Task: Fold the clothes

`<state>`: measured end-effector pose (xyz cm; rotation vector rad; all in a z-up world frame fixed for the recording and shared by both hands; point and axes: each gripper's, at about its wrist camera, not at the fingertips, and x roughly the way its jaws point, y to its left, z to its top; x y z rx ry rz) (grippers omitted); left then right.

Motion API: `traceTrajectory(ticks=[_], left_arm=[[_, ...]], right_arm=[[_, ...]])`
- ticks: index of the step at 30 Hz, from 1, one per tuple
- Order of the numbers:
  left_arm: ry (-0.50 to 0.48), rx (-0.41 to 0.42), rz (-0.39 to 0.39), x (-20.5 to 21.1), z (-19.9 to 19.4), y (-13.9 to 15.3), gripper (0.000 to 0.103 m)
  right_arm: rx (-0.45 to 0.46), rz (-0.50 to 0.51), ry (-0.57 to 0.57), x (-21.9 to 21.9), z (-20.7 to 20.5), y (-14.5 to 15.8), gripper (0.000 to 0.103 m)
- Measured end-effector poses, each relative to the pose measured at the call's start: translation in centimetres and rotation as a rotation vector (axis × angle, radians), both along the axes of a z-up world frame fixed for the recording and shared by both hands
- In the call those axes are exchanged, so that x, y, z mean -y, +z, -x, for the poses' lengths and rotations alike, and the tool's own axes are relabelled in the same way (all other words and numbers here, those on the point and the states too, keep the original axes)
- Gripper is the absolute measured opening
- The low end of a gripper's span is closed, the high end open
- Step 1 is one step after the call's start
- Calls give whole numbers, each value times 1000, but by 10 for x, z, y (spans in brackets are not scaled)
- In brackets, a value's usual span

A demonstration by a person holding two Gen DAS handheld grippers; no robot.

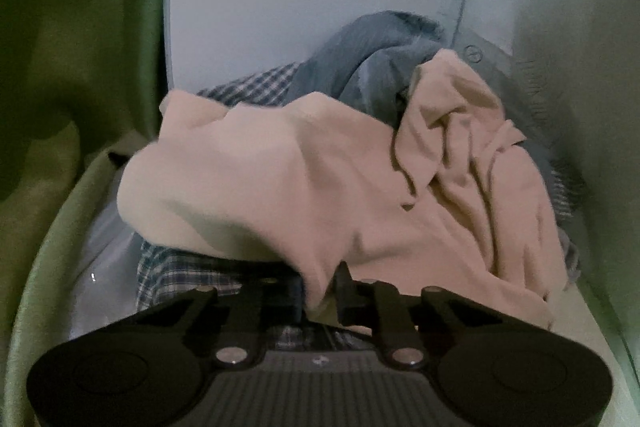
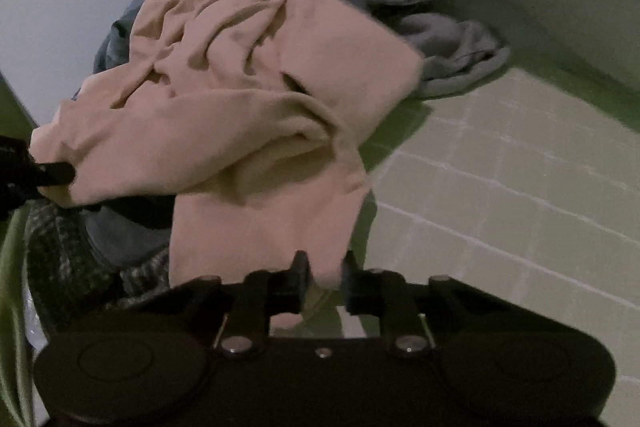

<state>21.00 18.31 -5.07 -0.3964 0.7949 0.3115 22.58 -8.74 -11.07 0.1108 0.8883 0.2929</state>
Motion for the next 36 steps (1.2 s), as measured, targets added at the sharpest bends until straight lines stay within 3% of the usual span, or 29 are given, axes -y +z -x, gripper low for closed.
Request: traceTrajectory(ticks=[6,12,17,24,29,32,34,36], left_arm=[[-44,57,-39,26,38,30,13],[-139,47,-15,81,91,38,13],[-245,-21,27,156,139,22,12],[-391,-139,177,284,213,-5,14],[-547,-143,223,363,246,-1,22],[-604,-136,178,391,260,8,26],[-608,-118,142,402,268,16,46],[-596,-97,123,400,267,23,52]], right_arm=[[78,68,-99,53,42,20,15],[108,94,-297,146,106,34,14],[105,144,-429,227,165,38,14],[104,214,-587,374,251,53,14],[118,265,-694,478,301,63,15],[100,265,-770,521,319,65,18],[80,253,-796,533,327,63,26],[59,214,-830,535,338,58,37]])
